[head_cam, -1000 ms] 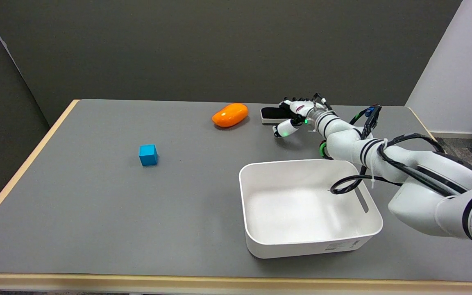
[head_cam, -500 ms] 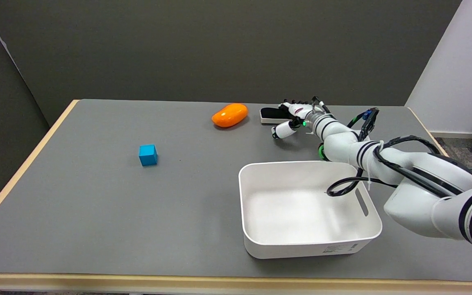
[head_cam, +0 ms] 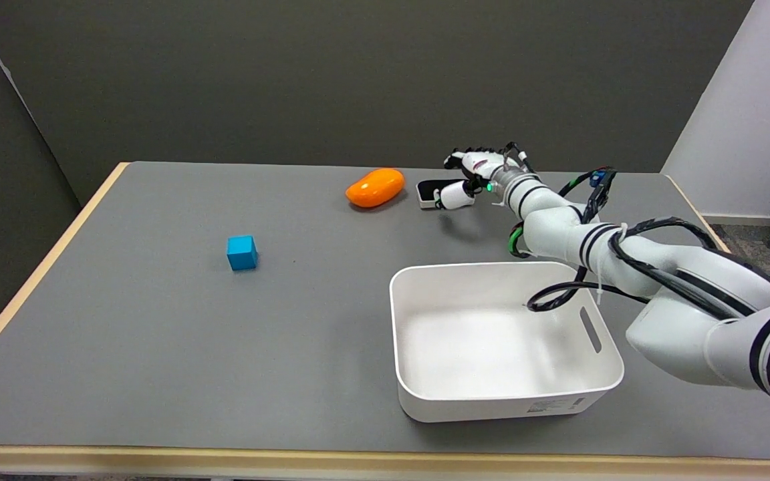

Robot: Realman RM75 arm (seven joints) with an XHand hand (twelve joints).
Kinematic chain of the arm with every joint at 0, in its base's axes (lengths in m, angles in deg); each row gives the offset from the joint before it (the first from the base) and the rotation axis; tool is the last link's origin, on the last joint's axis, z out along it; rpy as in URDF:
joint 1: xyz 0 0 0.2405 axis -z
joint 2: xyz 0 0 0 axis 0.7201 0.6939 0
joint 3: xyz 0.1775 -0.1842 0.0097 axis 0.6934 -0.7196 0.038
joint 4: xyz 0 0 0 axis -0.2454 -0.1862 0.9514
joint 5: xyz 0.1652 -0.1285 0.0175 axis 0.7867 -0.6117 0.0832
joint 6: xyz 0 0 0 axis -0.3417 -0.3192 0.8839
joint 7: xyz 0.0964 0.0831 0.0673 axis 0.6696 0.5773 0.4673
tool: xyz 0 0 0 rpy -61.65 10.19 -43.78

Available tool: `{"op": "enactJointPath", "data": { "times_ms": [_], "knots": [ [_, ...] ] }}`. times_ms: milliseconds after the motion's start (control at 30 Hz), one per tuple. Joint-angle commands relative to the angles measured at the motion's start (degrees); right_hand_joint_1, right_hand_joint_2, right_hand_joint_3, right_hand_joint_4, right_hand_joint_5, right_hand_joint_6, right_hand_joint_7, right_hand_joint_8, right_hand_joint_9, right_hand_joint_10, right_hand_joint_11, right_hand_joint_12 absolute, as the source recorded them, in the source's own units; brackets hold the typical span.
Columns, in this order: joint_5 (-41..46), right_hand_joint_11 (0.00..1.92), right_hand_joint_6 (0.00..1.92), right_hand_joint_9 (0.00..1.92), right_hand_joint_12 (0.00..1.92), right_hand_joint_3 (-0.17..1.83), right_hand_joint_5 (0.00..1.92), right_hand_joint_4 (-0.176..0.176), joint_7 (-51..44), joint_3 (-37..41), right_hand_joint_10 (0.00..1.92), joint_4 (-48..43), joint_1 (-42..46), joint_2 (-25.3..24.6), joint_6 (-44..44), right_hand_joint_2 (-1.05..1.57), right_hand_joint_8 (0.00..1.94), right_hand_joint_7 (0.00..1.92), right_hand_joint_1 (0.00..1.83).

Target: Pick up the blackboard eraser.

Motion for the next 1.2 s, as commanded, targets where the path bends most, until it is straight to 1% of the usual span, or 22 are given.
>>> {"op": "enactJointPath", "data": {
  "times_ms": [33, 233, 567, 1200],
  "knots": [
    [-0.95, 0.00, 0.46, 0.13, 1.04, 1.00, 0.19, 0.047, -1.10, 1.77, 0.60, -2.96, 0.02, 0.94, -1.47, 0.71, 0.31, 0.22, 0.48],
    [-0.88, 0.00, 0.46, 0.13, 1.04, 1.00, 0.19, 0.048, -0.95, 1.77, 0.60, -2.76, 0.17, 0.92, -0.91, 0.71, 0.31, 0.22, 0.49],
    [-0.88, 0.00, 0.45, 0.13, 1.03, 1.00, 0.18, 0.047, -0.70, 1.77, 0.61, 1.37, -0.15, -0.66, -0.51, 0.67, 0.31, 0.21, 0.50],
    [-0.80, 0.00, 0.44, 0.13, 1.03, 1.00, 0.17, 0.046, -0.54, 1.77, 0.61, 1.91, 0.25, -1.54, -0.35, 0.67, 0.31, 0.20, 0.50]
  ]
}}
